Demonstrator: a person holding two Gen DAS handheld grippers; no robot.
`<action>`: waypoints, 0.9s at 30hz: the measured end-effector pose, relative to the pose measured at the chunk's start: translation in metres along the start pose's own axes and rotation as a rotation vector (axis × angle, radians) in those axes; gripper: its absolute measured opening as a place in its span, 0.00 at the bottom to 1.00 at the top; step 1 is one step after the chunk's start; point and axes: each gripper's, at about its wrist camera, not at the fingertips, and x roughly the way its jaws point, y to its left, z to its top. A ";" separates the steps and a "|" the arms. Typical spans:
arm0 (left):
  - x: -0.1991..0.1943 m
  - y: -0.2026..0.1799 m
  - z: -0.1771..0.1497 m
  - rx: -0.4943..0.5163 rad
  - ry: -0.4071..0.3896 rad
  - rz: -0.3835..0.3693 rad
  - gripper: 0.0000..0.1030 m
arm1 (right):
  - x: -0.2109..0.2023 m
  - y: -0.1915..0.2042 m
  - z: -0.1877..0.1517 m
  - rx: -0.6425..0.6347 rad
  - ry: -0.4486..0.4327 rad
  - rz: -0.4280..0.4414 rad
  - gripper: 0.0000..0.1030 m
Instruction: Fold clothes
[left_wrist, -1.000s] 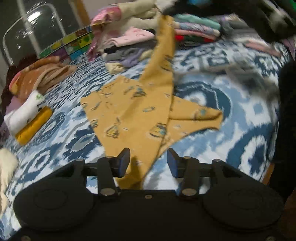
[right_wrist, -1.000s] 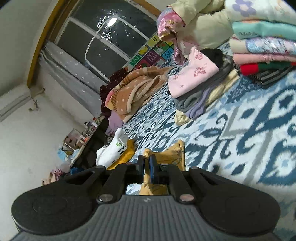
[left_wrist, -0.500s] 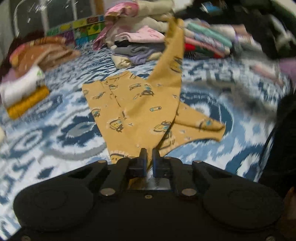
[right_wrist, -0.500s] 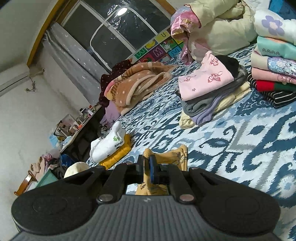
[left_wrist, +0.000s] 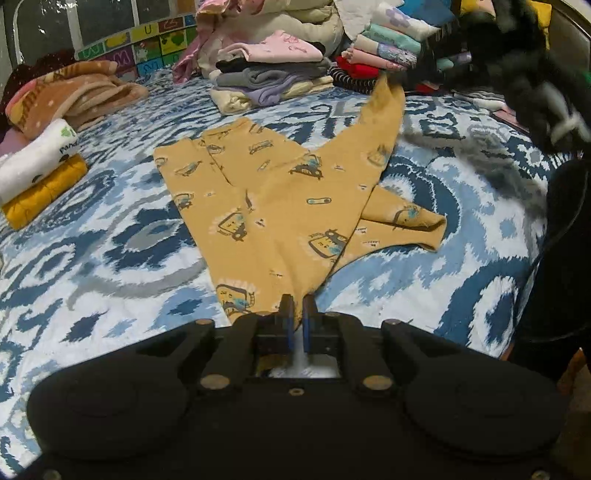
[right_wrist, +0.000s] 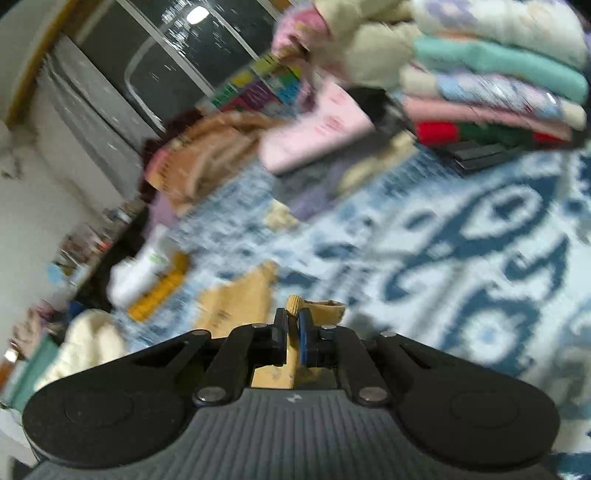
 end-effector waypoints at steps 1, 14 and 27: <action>-0.001 0.000 -0.001 0.001 0.001 -0.010 0.04 | 0.004 -0.007 -0.005 0.009 0.014 -0.020 0.08; -0.002 0.028 0.020 -0.249 -0.126 -0.063 0.08 | 0.013 -0.045 -0.029 0.044 0.040 -0.022 0.17; 0.012 0.015 0.010 -0.150 -0.041 -0.068 0.12 | 0.010 -0.057 -0.026 0.180 0.019 0.014 0.10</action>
